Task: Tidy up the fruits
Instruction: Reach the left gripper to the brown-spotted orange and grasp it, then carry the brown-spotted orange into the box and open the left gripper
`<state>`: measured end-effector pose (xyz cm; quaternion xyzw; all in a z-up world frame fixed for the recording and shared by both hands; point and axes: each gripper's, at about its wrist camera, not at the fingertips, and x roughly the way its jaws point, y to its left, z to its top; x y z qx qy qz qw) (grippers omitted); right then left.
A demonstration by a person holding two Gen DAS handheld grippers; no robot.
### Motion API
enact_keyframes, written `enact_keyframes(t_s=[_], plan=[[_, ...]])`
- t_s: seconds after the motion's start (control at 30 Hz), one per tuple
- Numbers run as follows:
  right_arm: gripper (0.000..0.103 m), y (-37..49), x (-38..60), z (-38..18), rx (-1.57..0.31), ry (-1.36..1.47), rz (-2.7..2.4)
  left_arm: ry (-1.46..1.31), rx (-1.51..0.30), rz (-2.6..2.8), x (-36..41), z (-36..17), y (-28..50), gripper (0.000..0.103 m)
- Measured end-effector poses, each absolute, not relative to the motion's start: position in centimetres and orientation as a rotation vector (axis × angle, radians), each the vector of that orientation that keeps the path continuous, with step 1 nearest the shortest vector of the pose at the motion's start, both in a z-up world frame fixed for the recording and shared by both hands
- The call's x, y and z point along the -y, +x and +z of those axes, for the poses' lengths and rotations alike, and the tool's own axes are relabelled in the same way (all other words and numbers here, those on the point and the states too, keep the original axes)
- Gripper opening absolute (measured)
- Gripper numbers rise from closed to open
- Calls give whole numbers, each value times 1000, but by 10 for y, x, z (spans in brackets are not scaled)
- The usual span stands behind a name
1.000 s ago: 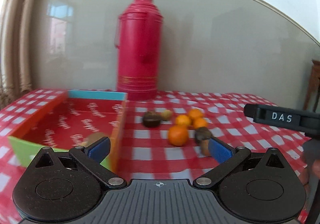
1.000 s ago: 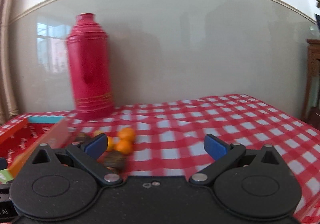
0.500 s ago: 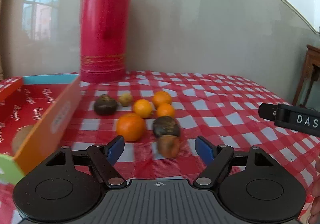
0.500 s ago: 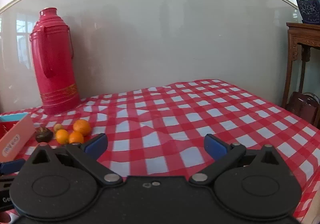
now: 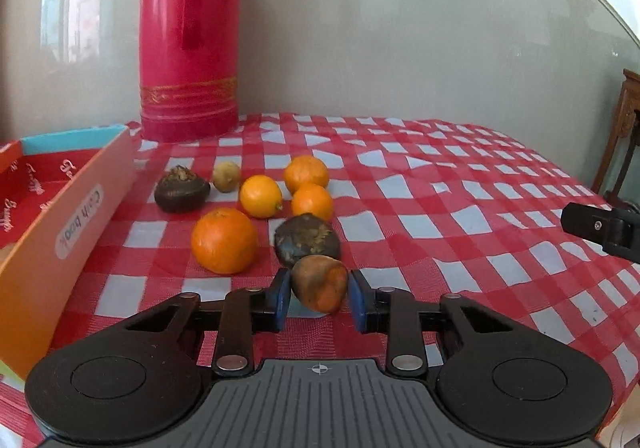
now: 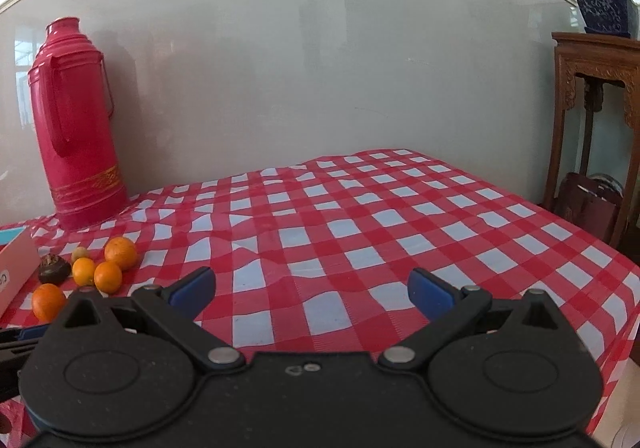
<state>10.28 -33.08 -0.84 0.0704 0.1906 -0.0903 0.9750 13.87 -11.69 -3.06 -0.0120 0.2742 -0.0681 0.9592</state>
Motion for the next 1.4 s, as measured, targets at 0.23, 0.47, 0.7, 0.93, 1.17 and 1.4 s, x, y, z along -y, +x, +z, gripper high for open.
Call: enact_keyframes(t_s=[0.23,0.47,0.7,0.93,1.17,1.4], plan=[[97,106,311,-6,-386,143,-138,-21,-486,-115,97,-16,121,31],[97,110,270,-3,-387,121,-65,-50,-389,-23,48,5,100,31],[97,111,224,-1,-386,84,10,-77,-365,85,-12,13,87,31],[97,114,181,-4,-389,23,95,-96,-366,179,-61,11,80,31],[97,112,154,-5,-377,-41,163,-79,-307,260,-79,11,68,98],[97,114,143,-5,-372,-80,182,-71,-329,270,-90,9,64,98]])
